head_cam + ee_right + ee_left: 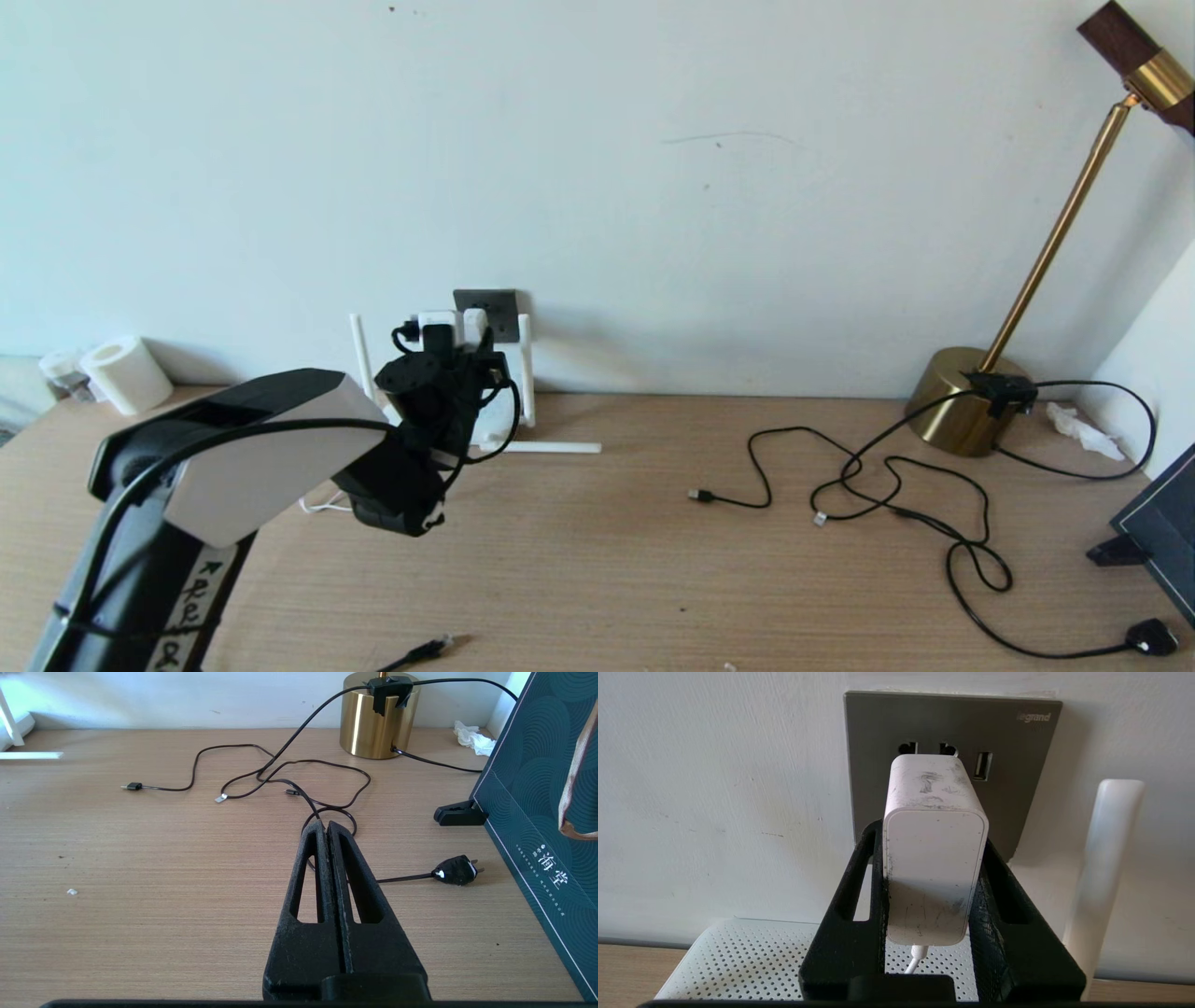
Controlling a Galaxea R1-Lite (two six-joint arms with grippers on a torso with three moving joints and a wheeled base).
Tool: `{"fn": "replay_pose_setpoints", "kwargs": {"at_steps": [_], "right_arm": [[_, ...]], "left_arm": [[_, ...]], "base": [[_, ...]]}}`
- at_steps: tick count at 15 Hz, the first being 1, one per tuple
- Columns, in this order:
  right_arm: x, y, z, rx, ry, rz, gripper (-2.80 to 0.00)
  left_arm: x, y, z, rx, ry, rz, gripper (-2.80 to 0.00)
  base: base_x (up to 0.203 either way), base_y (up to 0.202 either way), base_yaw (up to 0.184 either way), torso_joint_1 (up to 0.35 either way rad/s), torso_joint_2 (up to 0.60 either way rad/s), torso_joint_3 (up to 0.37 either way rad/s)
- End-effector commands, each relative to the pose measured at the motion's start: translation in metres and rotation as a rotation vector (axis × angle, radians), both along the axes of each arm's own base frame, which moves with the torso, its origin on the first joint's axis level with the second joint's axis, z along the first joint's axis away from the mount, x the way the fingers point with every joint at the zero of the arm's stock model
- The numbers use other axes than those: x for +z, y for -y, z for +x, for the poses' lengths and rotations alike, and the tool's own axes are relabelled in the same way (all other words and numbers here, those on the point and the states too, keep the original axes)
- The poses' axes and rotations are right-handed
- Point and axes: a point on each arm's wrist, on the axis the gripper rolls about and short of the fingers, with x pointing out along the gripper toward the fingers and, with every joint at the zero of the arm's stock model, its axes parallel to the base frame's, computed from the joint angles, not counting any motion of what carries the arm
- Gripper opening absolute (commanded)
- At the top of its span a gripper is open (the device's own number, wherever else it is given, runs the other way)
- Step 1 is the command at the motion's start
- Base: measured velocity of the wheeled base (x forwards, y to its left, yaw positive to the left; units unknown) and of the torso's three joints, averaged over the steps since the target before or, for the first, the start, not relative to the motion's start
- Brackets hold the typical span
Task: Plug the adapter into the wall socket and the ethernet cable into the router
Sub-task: Align plug and socket
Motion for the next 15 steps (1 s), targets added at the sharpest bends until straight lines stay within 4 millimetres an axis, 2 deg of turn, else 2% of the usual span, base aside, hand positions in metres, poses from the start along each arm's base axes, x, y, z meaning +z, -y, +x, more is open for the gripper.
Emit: {"fn": "replay_pose_setpoints", "kwargs": {"at_steps": [1,5,10,15], "right_arm": [[0.000,0.000,0.000,0.000,0.001,0.000,-2.80],[0.000,0.000,0.000,-0.001,0.001,0.001,-2.80],[0.000,0.000,0.000,0.000,0.001,0.001,-2.80],[0.000,0.000,0.000,-0.001,-0.001,0.000,-2.80]], "left_arm": [[0.000,-0.001,0.000,0.003,0.005,-0.003,-2.80],[0.001,-0.002,0.000,0.004,0.005,-0.002,-2.80],[-0.006,-0.013,0.004,0.023,-0.007,0.001,-2.80],[0.001,-0.009,0.002,0.014,0.008,-0.004,-2.80]], "base": [[0.000,0.000,0.000,0.000,0.00,0.000],[0.000,0.000,0.000,0.000,0.00,0.000],[0.000,0.000,0.000,0.000,0.00,0.000],[0.000,0.000,0.000,0.000,0.00,0.000]]}}
